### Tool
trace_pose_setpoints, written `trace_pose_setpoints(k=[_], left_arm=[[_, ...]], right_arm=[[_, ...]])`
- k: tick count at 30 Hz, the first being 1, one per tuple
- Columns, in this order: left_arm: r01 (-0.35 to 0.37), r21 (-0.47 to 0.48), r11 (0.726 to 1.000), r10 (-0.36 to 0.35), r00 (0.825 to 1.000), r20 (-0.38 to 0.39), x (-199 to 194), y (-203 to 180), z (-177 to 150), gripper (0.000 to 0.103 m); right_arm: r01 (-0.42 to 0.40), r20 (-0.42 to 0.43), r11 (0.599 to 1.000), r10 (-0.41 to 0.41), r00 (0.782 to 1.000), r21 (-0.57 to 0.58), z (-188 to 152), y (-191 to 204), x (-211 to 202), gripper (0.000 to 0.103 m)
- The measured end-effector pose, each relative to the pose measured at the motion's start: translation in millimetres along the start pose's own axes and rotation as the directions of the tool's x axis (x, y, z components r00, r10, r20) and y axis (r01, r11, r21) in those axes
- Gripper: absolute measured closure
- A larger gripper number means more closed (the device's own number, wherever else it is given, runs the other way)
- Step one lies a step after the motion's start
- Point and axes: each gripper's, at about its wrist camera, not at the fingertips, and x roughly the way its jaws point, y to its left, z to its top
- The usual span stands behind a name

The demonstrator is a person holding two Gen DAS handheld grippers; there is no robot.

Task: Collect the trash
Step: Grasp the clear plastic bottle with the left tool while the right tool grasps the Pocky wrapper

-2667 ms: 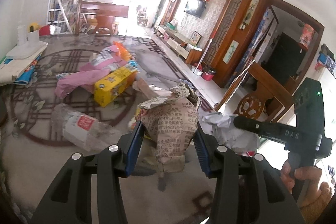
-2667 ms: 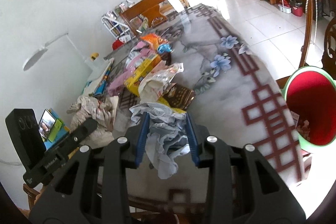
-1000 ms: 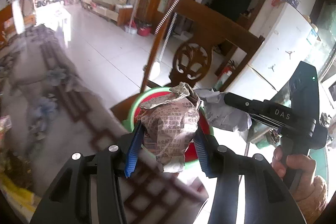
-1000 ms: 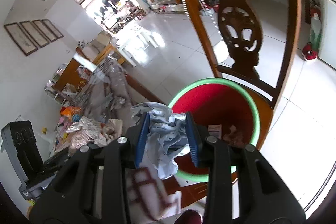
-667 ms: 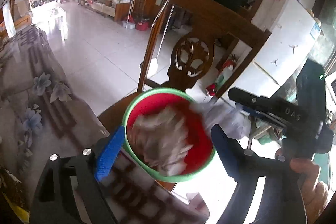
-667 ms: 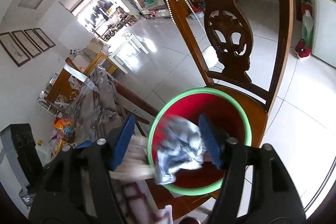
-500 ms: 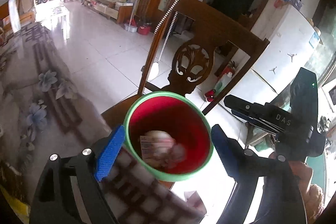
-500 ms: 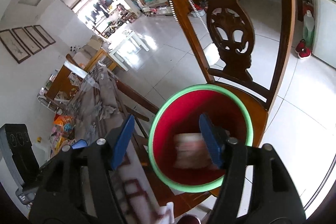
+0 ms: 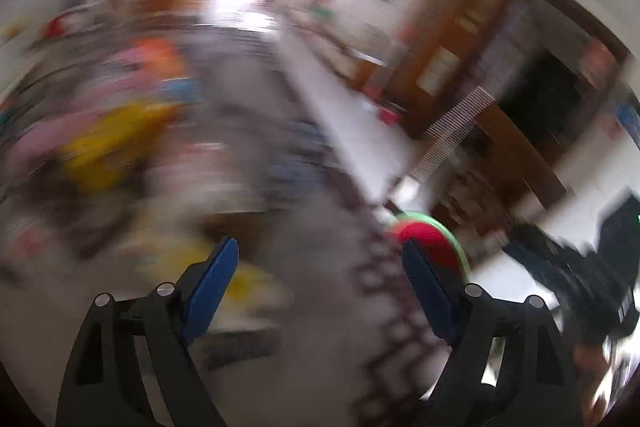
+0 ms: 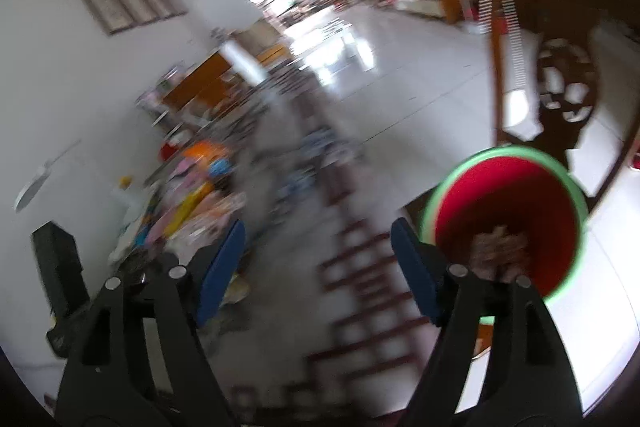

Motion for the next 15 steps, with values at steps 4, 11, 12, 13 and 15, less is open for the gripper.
trace_pose_setpoints(k=[4, 11, 12, 13, 15], left_arm=[[-0.201, -0.263, 0.944, 0.219, 0.975, 0.040, -31.3, 86.3, -3.6, 0.023], [-0.369, -0.564, 0.738, 0.427, 0.904, -0.033, -47.3, 180.8, -11.9, 0.023], [-0.380, -0.576, 0.724, 0.429, 0.902, -0.055, -42.5, 187.2, -11.8, 0.023], [-0.384, -0.584, 0.716, 0.429, 0.901, -0.066, -39.1, 191.8, -12.1, 0.023], [-0.384, -0.583, 0.716, 0.421, 0.904, -0.078, -29.9, 194.6, -13.0, 0.020]], right_arm=[[-0.038, -0.061, 0.998, 0.036, 0.997, -0.040, -19.0, 35.1, 20.6, 0.029], [0.040, -0.041, 0.991, -0.045, 0.998, -0.131, -31.0, 61.6, 21.0, 0.029], [0.041, -0.039, 0.991, -0.046, 0.998, -0.126, -31.3, 60.7, 20.4, 0.029], [0.041, -0.038, 0.992, -0.046, 0.998, -0.121, -31.0, 59.6, 19.9, 0.029], [0.039, -0.038, 0.994, -0.043, 0.998, -0.106, -30.3, 56.8, 19.7, 0.029]])
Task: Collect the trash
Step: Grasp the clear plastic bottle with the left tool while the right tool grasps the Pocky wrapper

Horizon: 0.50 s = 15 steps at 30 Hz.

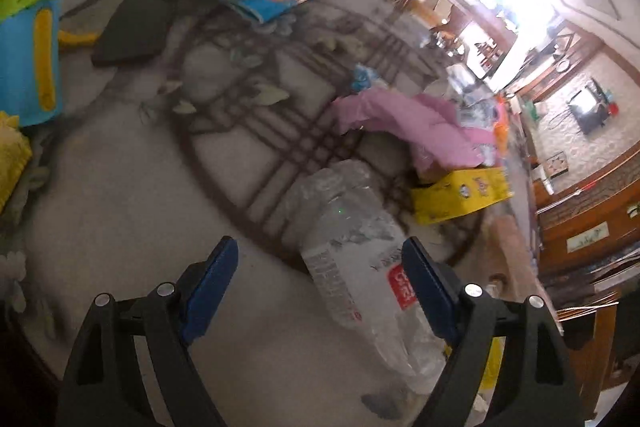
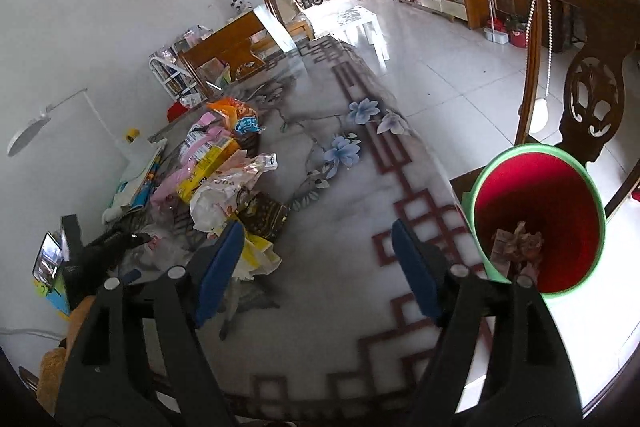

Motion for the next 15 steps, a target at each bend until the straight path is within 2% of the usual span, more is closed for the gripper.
trace_pose_setpoints(k=[3, 6, 9, 13, 15], left_arm=[[-0.004, 0.034, 0.999, 0.004, 1.000, 0.001, 8.3, -7.8, 4.6, 0.017], [0.001, 0.053, 0.999, 0.001, 0.999, -0.042, 19.7, -21.2, 10.0, 0.017], [0.010, 0.031, 0.999, -0.008, 0.998, -0.068, 22.7, -20.9, 5.5, 0.017], [0.018, -0.005, 1.000, -0.019, 0.998, -0.055, 21.3, -13.7, -6.3, 0.017], [0.046, -0.031, 0.998, -0.049, 0.996, -0.079, 26.1, -5.9, -12.2, 0.017]], right_arm=[[-0.002, -0.006, 1.000, 0.003, 1.000, 0.008, 0.1, -2.8, 0.0, 0.029], [-0.004, -0.015, 1.000, 0.004, 1.000, 0.004, -0.3, -1.2, 2.9, 0.029], [-0.010, -0.027, 1.000, 0.011, 1.000, 0.007, 0.1, -1.1, 5.4, 0.029], [-0.020, -0.036, 1.000, 0.021, 0.999, 0.016, 0.6, -2.2, 7.3, 0.029], [-0.023, -0.038, 1.000, 0.024, 0.999, 0.017, 0.7, -2.3, 7.4, 0.029]])
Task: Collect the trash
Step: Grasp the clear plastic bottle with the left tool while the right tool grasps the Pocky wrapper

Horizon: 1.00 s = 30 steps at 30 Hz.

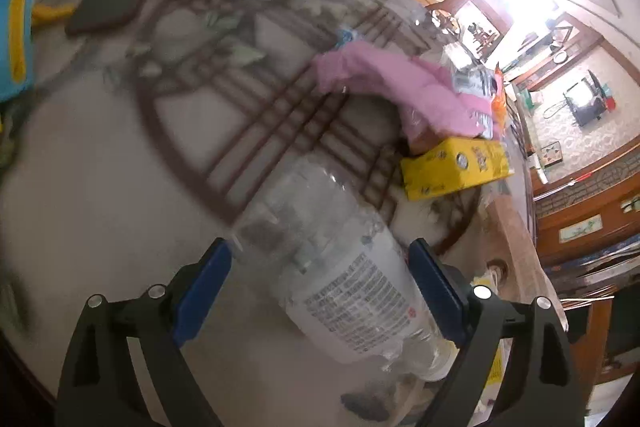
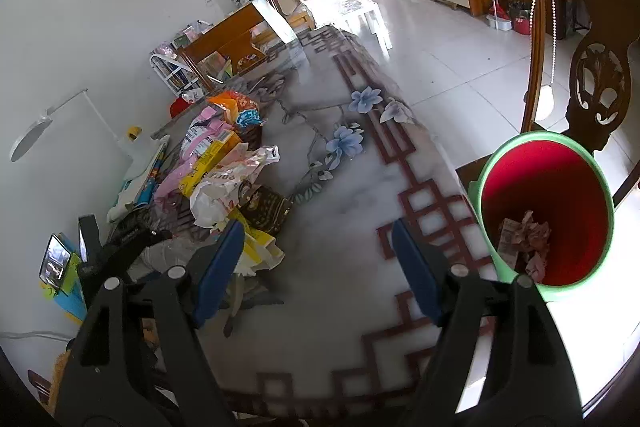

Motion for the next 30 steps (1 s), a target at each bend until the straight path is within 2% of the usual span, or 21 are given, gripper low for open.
trace_pose_setpoints(k=[6, 9, 12, 17, 20, 21, 22, 23, 24, 27, 30], left_arm=[[0.078, -0.028, 0.997, -0.078, 0.997, -0.017, -10.7, 3.5, -7.9, 0.017], [0.112, -0.011, 0.994, -0.113, 0.993, -0.032, -17.4, -4.7, -13.4, 0.017], [0.138, -0.047, 0.989, -0.140, 0.989, -0.053, -17.7, -9.5, -15.9, 0.017], [0.056, -0.024, 0.998, -0.057, 0.997, -0.050, 1.0, -25.5, -10.4, 0.017], [0.043, 0.017, 0.999, -0.042, 0.997, -0.061, 11.6, -34.4, -6.2, 0.018], [0.039, 0.045, 0.998, -0.037, 0.998, -0.057, 13.2, -38.0, -5.1, 0.021], [0.038, 0.085, 0.996, -0.033, 0.998, -0.055, 14.3, -42.5, -3.8, 0.029], [0.038, 0.124, 0.992, -0.031, 0.998, -0.055, 15.4, -46.3, -2.5, 0.031], [0.058, 0.164, 0.985, -0.049, 0.997, -0.057, 16.2, -49.7, -1.4, 0.035], [0.133, 0.197, 0.971, -0.122, 0.990, -0.069, 13.6, -49.3, 1.2, 0.053], [0.167, 0.262, 0.951, -0.140, 0.983, -0.117, 13.1, -49.3, 1.8, 0.054]], right_arm=[[-0.003, 0.001, 1.000, 0.003, 1.000, 0.005, 0.2, 0.1, 0.2, 0.029], [-0.003, -0.002, 1.000, 0.003, 1.000, 0.003, -0.1, 0.0, 0.1, 0.029], [-0.008, 0.002, 1.000, 0.008, 1.000, 0.005, -0.1, -1.1, -0.5, 0.029], [-0.013, 0.004, 1.000, 0.013, 1.000, 0.006, -1.2, 0.0, -0.1, 0.029], [-0.023, 0.003, 1.000, 0.023, 1.000, 0.014, -1.2, -0.9, 0.2, 0.029], [-0.026, 0.002, 1.000, 0.025, 1.000, 0.015, -1.1, -1.5, 0.1, 0.029], [-0.027, 0.002, 1.000, 0.027, 1.000, 0.016, -1.1, -1.6, 0.0, 0.029], [-0.028, 0.001, 0.999, 0.028, 1.000, 0.017, -1.1, -1.7, 0.1, 0.029], [-0.028, 0.001, 0.999, 0.028, 1.000, 0.017, -0.9, -2.3, -0.4, 0.029], [-0.027, -0.002, 0.999, 0.027, 1.000, 0.018, -0.8, -2.4, 0.0, 0.029], [-0.019, -0.003, 1.000, 0.019, 1.000, 0.016, -1.0, -1.7, -0.1, 0.029]])
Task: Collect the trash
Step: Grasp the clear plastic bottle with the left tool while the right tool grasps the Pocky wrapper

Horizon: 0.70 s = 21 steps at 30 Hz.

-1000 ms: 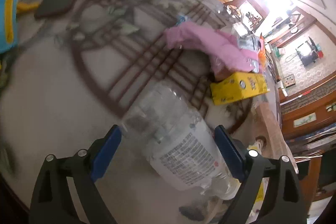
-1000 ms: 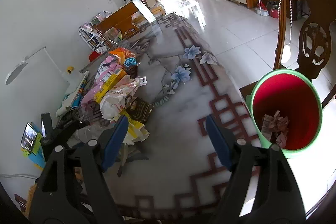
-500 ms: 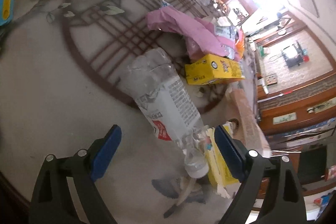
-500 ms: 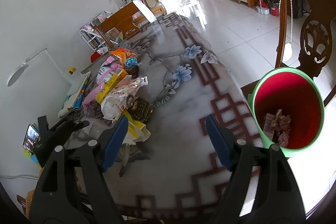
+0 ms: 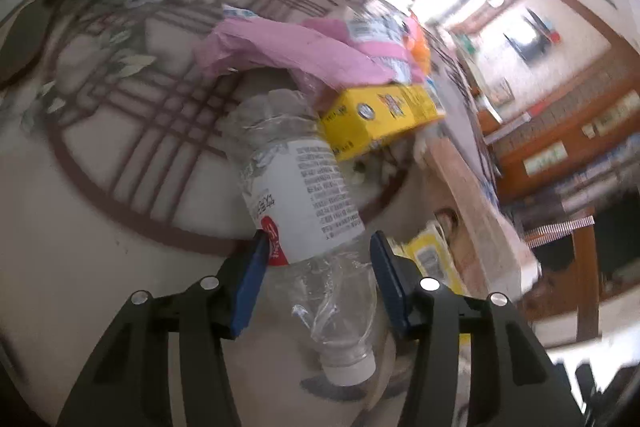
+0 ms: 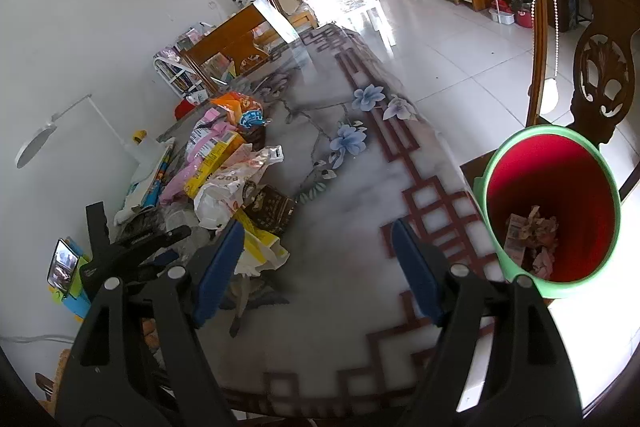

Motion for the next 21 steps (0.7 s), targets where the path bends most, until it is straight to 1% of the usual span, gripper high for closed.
trace_pose_setpoints(k=[1, 2, 4, 5, 8, 10, 12, 14, 16, 18, 19, 21], left_arm=[[0.013, 0.022, 1.000, -0.013, 1.000, -0.016, -0.5, 1.1, -0.8, 0.054], [0.025, 0.065, 0.998, -0.022, 0.999, -0.044, -2.3, 1.5, -1.7, 0.054], [0.032, 0.124, 0.992, -0.022, 0.997, -0.080, -6.3, 2.0, -4.2, 0.054], [0.033, 0.167, 0.985, -0.015, 0.994, -0.106, -10.3, 3.4, -5.9, 0.054], [0.028, 0.252, 0.967, 0.008, 0.990, -0.144, -20.3, 9.3, -11.8, 0.054], [0.022, 0.295, 0.955, 0.025, 0.988, -0.153, -24.5, 11.1, -13.3, 0.053], [0.020, 0.315, 0.949, 0.029, 0.988, -0.151, -27.0, 13.3, -13.6, 0.053], [0.028, 0.307, 0.951, 0.016, 0.990, -0.138, -25.7, 15.6, -12.0, 0.052], [0.027, 0.305, 0.952, 0.013, 0.992, -0.129, -23.9, 17.0, -12.7, 0.049], [0.021, 0.310, 0.951, 0.017, 0.993, -0.119, -21.1, 18.8, -15.2, 0.047], [0.026, 0.300, 0.954, 0.010, 0.993, -0.118, -20.4, 21.6, -16.9, 0.041], [0.057, 0.245, 0.968, -0.027, 0.992, -0.122, -16.3, 28.8, -15.4, 0.037]], right_arm=[[0.003, -0.001, 1.000, -0.003, 1.000, 0.001, -0.1, 0.1, -0.2, 0.029], [0.007, -0.003, 1.000, -0.007, 1.000, 0.001, -0.7, 1.1, 0.2, 0.029], [0.015, -0.008, 1.000, -0.015, 1.000, 0.001, -0.3, 1.1, 1.4, 0.029], [0.022, -0.013, 1.000, -0.022, 1.000, -0.001, -0.2, 1.8, 2.4, 0.029], [0.047, -0.042, 0.999, -0.048, 0.998, -0.016, 0.6, 4.9, 8.8, 0.028], [0.061, -0.064, 0.998, -0.063, 0.996, -0.032, 2.9, 7.7, 14.3, 0.026], [0.056, -0.084, 0.998, -0.059, 0.995, -0.043, 6.0, 10.5, 20.5, 0.025], [0.053, -0.093, 0.997, -0.057, 0.994, -0.050, 10.5, 15.0, 28.4, 0.024], [0.052, -0.105, 0.997, -0.058, 0.993, -0.060, 18.3, 25.1, 40.9, 0.024], [0.009, -0.131, 0.998, -0.016, 0.991, -0.058, 29.8, 41.8, 55.5, 0.023], [-0.003, -0.139, 0.998, -0.006, 0.990, -0.065, 34.8, 50.0, 61.3, 0.019], [-0.017, -0.158, 0.994, -0.001, 0.987, -0.111, 47.6, 75.1, 76.7, 0.014]])
